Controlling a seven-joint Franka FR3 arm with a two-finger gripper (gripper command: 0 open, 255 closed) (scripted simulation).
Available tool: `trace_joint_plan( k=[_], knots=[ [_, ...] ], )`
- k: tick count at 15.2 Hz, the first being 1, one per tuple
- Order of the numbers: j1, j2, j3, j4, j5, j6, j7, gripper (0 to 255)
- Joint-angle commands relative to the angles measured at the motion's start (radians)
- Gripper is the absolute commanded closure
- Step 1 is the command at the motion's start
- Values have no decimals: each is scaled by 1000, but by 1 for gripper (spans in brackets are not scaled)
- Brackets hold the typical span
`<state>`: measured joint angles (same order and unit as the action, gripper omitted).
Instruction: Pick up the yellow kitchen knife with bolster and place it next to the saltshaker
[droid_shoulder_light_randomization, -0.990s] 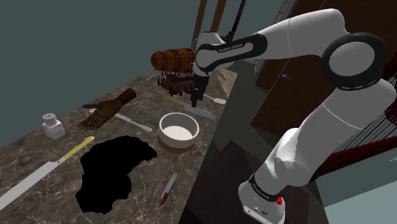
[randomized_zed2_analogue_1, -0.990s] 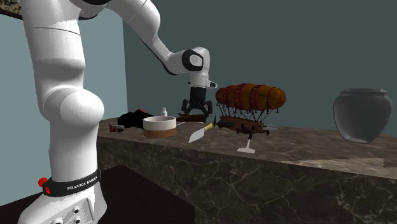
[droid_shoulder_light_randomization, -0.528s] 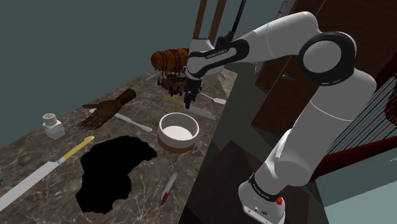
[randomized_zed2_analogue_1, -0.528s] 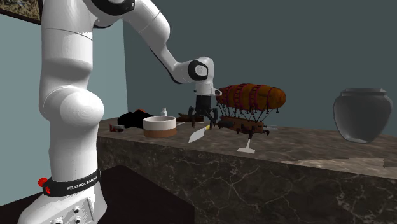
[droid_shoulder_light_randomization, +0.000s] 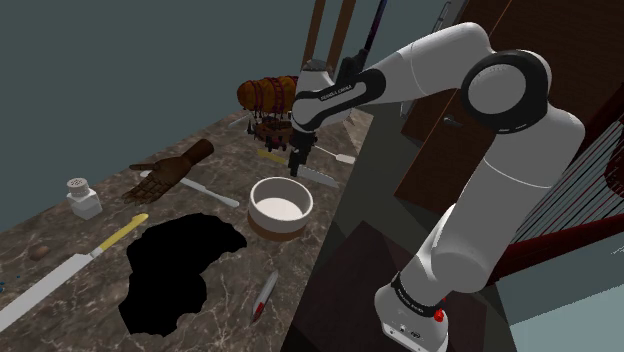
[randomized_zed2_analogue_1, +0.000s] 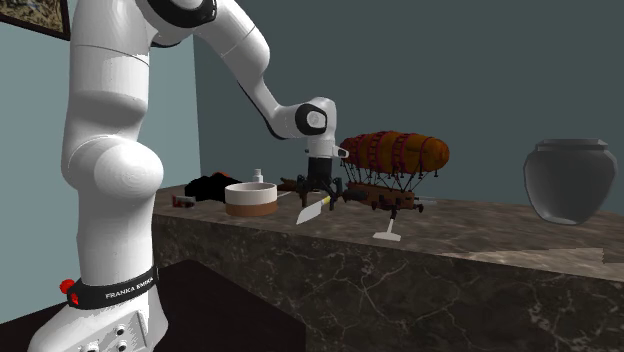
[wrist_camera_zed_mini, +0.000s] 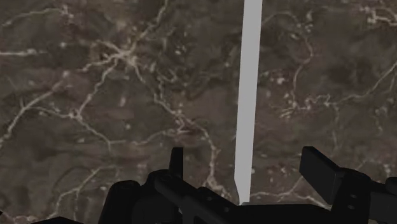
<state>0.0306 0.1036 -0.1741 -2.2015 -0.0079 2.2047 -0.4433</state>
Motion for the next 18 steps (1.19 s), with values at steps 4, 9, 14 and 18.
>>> trace_joint_plan(
  k=[4, 9, 14, 18],
  knots=[
    [0, 0, 0, -1, 0, 1, 0, 255],
    [0, 0, 0, -1, 0, 1, 0, 255],
    [0, -8, 0, 4, -2, -12, 1, 255],
    [1, -39, -1, 25, -8, -63, 4, 255]
  ],
)
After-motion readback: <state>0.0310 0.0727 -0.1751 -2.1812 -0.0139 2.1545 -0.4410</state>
